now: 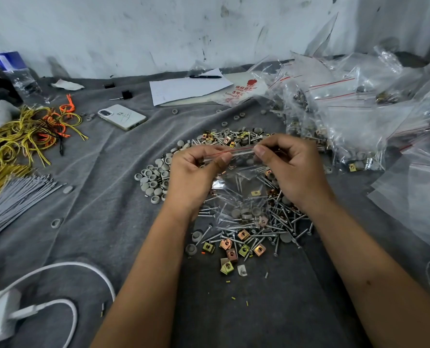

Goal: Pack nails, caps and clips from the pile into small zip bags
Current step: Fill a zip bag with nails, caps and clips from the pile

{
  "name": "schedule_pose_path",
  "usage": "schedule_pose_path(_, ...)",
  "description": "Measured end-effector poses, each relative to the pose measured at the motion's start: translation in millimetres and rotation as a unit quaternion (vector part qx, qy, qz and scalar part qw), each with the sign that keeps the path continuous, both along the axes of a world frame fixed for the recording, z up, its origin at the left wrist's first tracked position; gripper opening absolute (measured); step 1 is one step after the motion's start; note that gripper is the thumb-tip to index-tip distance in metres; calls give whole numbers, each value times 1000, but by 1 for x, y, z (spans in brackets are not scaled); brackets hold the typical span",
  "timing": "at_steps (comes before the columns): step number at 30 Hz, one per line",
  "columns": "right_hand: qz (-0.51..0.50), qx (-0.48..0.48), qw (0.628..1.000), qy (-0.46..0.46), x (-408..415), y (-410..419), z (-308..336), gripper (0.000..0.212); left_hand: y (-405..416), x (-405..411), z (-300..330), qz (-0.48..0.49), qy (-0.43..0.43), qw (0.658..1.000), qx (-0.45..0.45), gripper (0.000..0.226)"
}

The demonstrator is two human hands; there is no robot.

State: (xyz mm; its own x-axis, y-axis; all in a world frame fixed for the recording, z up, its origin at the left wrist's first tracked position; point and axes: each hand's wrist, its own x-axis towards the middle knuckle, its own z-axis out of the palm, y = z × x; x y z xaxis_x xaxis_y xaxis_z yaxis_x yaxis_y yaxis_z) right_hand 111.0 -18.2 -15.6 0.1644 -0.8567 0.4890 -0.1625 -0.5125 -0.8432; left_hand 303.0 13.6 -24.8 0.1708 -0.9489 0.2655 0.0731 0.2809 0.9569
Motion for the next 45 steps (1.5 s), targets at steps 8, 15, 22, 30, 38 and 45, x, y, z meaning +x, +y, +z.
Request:
schedule_pose_path(8,3,10,1000,3,-1,-4,-4,9,3,-8,0,-16,-2,1000,14,12)
schedule_pose_path(15,13,-7,999,44,3,-4,-6,8,3,-11,-2,-13,2,1000,11,6)
schedule_pose_path(22,17,-15,998,58,2,-5,-8,7,6,-11,1,3,-77,997,2,9)
schedule_pose_path(30,21,-28,997,65,3,-5,-10,6,8,-11,4,19,-40,999,-7,8)
schedule_pose_path(38,-21,-172,970,172,4,-3,-9,9,6,-7,4,163,-439,876,-119,26)
schedule_pose_path(45,-19,-186,962,198,5,-5,-12,12,3,-4,-1,152,-469,857,-148,8)
